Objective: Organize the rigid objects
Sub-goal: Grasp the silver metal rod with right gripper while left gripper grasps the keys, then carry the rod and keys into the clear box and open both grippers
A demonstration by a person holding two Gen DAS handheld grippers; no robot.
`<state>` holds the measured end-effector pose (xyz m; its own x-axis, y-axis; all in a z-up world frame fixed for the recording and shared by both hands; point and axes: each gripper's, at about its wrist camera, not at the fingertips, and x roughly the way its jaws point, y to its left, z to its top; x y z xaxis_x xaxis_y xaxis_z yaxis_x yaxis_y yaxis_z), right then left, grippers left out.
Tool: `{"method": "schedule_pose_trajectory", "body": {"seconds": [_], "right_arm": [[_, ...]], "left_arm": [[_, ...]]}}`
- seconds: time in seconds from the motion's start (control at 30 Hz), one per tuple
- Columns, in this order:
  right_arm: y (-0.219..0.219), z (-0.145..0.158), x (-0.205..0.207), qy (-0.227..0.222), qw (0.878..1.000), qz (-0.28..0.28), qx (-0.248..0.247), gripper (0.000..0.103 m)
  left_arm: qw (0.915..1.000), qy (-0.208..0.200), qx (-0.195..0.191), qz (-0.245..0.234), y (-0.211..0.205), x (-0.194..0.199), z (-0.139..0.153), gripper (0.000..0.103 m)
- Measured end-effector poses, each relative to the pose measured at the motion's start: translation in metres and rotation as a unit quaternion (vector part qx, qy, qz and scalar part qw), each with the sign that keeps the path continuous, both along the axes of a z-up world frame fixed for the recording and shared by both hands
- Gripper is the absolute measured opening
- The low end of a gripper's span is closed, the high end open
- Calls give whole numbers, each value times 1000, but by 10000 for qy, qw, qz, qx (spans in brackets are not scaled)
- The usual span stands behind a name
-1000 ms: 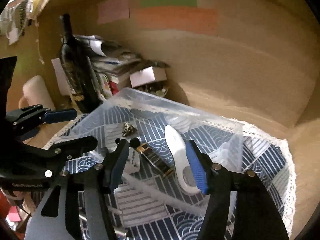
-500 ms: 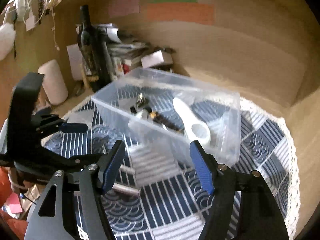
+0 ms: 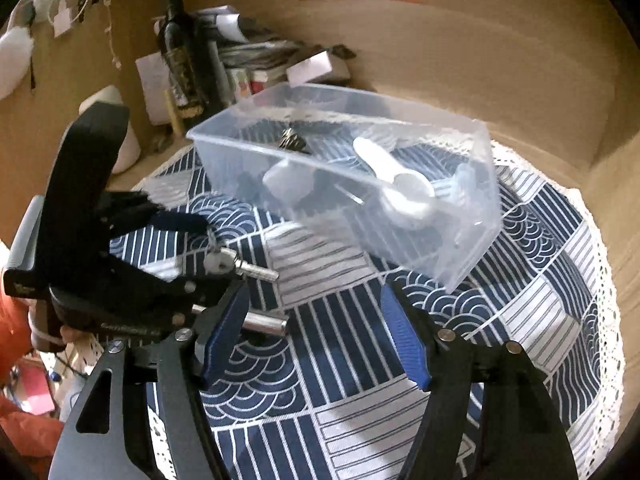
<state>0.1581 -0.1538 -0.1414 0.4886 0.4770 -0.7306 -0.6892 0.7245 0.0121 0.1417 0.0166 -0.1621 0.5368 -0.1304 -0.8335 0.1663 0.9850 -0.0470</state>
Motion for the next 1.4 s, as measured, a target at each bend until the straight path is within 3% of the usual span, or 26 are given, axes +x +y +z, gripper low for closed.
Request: {"method": "schedule_pose_trajectory", "body": {"seconds": [0.2,0.23,0.5,0.57,0.67,0.7,0.73,0.83,1.07,1.33,1.4], "right_arm": [[11,-10,-6,109,9994,291,-134,66],[16,-11,-7,115,9991,367,-166,66],[59,-31,-12,87,9927,976,-705,70],[67,-37,-9,157,9908,1065,-823,65],[71,-35,-7,201,9902,1148,-768,38],[71,-34,-7,220,9904,1139,-756,22],[70,-34,-6,291,9909,1110,-711,16],[65,-35,-5,299,9933,957,-574,15],[33,6,-14,-209,9986,485,87,15],[4,70,-4,-960,9929,47,697,15],[1,83,2,-1099,9906,-42,807,15]], "left_arm": [[9990,-120,-247,342,22,-13,6,60],[9972,-494,-378,418,25,-16,8,60],[9878,-1100,-611,913,60,-57,44,60],[9859,-1203,-643,973,64,-62,51,60],[9835,-1331,-655,1040,69,-69,59,60],[9825,-1376,-663,1063,71,-71,62,60],[9820,-1403,-675,1071,71,-72,64,60],[9806,-1480,-698,1079,72,-72,69,60],[9755,-1766,-779,1051,67,-66,90,60],[9674,-2145,-854,1042,60,-50,122,60],[9713,-2012,-777,1001,59,-43,127,60]]}}
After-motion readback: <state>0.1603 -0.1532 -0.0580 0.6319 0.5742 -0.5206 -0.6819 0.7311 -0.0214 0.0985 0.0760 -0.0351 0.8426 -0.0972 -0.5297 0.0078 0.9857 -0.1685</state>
